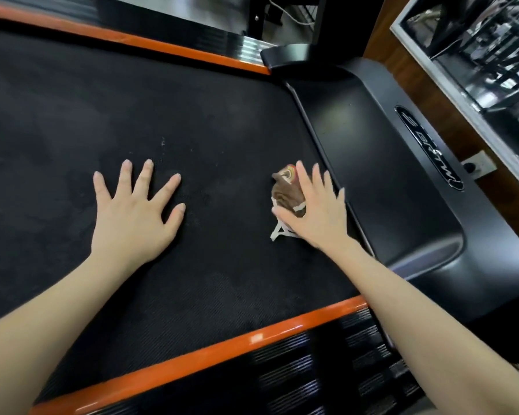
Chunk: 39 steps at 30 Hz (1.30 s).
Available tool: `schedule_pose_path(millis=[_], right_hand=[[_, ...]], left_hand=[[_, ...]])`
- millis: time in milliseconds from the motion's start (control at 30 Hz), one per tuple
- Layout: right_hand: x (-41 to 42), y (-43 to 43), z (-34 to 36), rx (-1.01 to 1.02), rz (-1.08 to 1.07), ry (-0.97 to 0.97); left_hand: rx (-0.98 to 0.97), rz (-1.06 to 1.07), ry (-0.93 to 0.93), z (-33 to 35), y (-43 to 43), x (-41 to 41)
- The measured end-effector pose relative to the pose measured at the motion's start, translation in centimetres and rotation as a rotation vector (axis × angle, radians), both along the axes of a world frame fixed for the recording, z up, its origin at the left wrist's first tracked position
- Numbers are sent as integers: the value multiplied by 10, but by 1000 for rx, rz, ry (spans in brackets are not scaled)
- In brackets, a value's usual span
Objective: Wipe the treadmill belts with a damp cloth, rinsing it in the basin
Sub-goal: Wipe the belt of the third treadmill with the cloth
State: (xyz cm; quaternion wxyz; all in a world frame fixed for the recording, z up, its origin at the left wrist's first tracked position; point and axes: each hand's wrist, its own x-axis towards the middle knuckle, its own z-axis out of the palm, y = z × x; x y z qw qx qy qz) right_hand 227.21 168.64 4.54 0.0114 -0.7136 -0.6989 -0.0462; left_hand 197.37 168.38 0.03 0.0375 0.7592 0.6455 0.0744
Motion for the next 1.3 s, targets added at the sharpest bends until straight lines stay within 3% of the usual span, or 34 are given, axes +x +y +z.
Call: schedule_pose_path(millis=[67,167,300,633,767,900,1100,1200,1300], right_hand=[[-3,0,-14,-75,-83,126],[-5,7,-25,31,-26,238],[-5,30,-31,130,101,328],[-70,225,-33,80,-2,266],[-75,141,-26,66,358,449],[-72,85,-34,51,602,451],[-103,254,-32,98,163,381],[-114,299,-29,133,5,375],[-128,252,-29,127,158,443]], left_hand=[[-29,8,-12,3,1,0],[8,22,-98,11,16,-6],[11,47,91,18,80,-23],[-56,93,112,-2,116,-30],[-18,82,95,-5,115,-29],[13,82,72,-6,114,-27],[30,79,58,-8,115,-28],[53,78,37,-9,115,-27],[40,76,31,-9,114,-28]])
